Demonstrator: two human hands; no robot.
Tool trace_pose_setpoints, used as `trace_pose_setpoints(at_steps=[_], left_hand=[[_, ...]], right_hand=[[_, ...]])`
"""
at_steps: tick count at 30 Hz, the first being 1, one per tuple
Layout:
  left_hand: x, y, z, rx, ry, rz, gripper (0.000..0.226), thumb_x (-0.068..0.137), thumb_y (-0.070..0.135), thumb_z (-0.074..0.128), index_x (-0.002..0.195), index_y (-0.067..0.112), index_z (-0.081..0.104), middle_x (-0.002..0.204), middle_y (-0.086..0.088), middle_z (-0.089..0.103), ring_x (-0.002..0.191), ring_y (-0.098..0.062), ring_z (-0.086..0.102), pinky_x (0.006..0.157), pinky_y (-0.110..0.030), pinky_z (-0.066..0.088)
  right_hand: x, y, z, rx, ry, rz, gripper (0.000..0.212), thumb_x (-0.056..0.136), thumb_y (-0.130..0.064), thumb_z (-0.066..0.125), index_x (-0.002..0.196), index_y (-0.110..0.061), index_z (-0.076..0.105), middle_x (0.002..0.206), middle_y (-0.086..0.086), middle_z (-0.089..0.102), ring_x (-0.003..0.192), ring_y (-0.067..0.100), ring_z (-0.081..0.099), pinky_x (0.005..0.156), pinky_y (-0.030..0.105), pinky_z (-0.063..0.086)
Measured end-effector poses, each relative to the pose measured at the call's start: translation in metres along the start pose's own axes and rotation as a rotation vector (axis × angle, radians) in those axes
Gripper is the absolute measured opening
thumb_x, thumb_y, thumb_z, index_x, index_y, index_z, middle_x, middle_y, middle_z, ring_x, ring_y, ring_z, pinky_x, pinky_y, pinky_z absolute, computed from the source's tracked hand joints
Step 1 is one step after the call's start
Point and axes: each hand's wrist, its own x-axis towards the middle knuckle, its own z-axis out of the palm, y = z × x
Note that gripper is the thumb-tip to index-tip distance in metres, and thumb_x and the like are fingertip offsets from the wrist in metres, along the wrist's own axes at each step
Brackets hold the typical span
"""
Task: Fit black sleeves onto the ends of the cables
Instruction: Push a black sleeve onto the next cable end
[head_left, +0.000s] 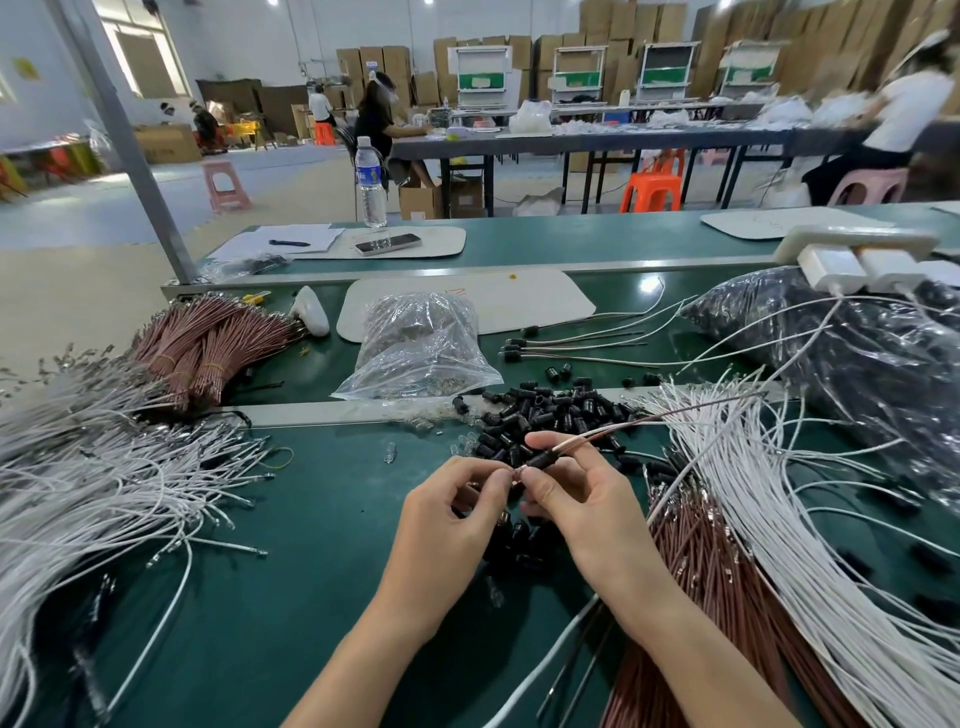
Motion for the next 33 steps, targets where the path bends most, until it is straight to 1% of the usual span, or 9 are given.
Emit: trace_pose_setpoints(at_steps=[3,7,11,15,18,21,24,30,33], left_hand=[[0.001,0.001,-0.002,-0.051,-0.039,-0.039,0.013,0.098,0.019,0.066,0.091,0.025,0.075,0.072,0.014,0.07,0.065,-0.004,0.058,0.065,-0.015,0.045],[0.003,0.001,-0.007,-0.111,-0.069,-0.081,0.013,0.097,0.017,0.066,0.092,0.026,0.075,0.071,0.015,0.069,0.067,-0.003,0.059,0.067,-0.013,0.046],[0.004,-0.001,-0.008,-0.13,-0.093,-0.119,0.011,0.097,0.019,0.067,0.092,0.026,0.074,0.069,0.016,0.066,0.067,-0.002,0.058,0.066,-0.013,0.046],[0.004,-0.001,-0.009,-0.134,-0.11,-0.121,0.012,0.097,0.018,0.067,0.09,0.026,0.074,0.069,0.015,0.066,0.067,-0.005,0.057,0.067,-0.015,0.046],[0.004,-0.002,-0.01,-0.14,-0.121,-0.129,0.011,0.096,0.019,0.067,0.091,0.024,0.074,0.07,0.014,0.067,0.069,-0.005,0.058,0.067,-0.016,0.047],[0.004,-0.002,-0.011,-0.145,-0.139,-0.141,0.011,0.096,0.018,0.066,0.091,0.023,0.074,0.072,0.009,0.067,0.07,-0.007,0.058,0.069,-0.021,0.047],[0.004,-0.002,-0.011,-0.147,-0.158,-0.143,0.01,0.097,0.017,0.066,0.092,0.022,0.074,0.078,-0.001,0.071,0.072,-0.008,0.059,0.071,-0.022,0.048],[0.001,-0.004,-0.005,-0.052,-0.091,-0.082,0.011,0.096,0.018,0.067,0.091,0.026,0.073,0.076,0.011,0.072,0.069,-0.002,0.06,0.068,-0.015,0.047],[0.0,-0.004,-0.003,-0.016,-0.064,-0.055,0.011,0.097,0.019,0.067,0.091,0.027,0.072,0.08,0.012,0.073,0.072,-0.001,0.063,0.07,-0.013,0.047]], right_hand=[[0.0,0.0,0.001,0.004,-0.002,-0.005,0.027,0.095,-0.008,0.068,0.109,-0.031,0.071,0.081,0.001,0.069,0.085,0.012,0.072,0.078,0.02,0.058],[0.0,0.001,0.0,0.042,0.005,0.014,0.028,0.095,-0.009,0.069,0.109,-0.033,0.071,0.079,-0.005,0.071,0.086,0.014,0.074,0.081,0.023,0.058],[0.001,0.003,-0.002,0.059,0.023,0.026,0.028,0.094,-0.012,0.07,0.107,-0.037,0.071,0.077,-0.005,0.071,0.084,0.018,0.075,0.087,0.031,0.06],[0.002,0.004,-0.002,0.043,0.023,0.016,0.032,0.093,-0.012,0.072,0.104,-0.042,0.071,0.078,-0.005,0.072,0.085,0.016,0.075,0.089,0.031,0.06],[0.002,0.004,-0.003,0.035,0.013,0.02,0.033,0.092,-0.012,0.073,0.106,-0.042,0.071,0.085,-0.001,0.076,0.087,0.017,0.075,0.089,0.031,0.06],[0.002,0.005,-0.002,0.043,0.008,0.025,0.033,0.091,-0.01,0.074,0.109,-0.037,0.071,0.087,0.002,0.076,0.088,0.017,0.075,0.087,0.03,0.06],[0.002,0.005,-0.001,0.059,0.011,0.022,0.031,0.091,-0.007,0.074,0.112,-0.03,0.071,0.085,0.001,0.076,0.087,0.016,0.076,0.083,0.025,0.059],[0.002,0.004,0.0,0.073,0.041,0.03,0.03,0.09,-0.009,0.075,0.102,-0.036,0.074,0.079,-0.002,0.074,0.084,0.015,0.075,0.077,0.022,0.059],[0.002,0.004,0.0,0.067,0.029,0.033,0.028,0.09,-0.01,0.075,0.103,-0.034,0.074,0.078,-0.003,0.073,0.083,0.013,0.074,0.077,0.021,0.059]])
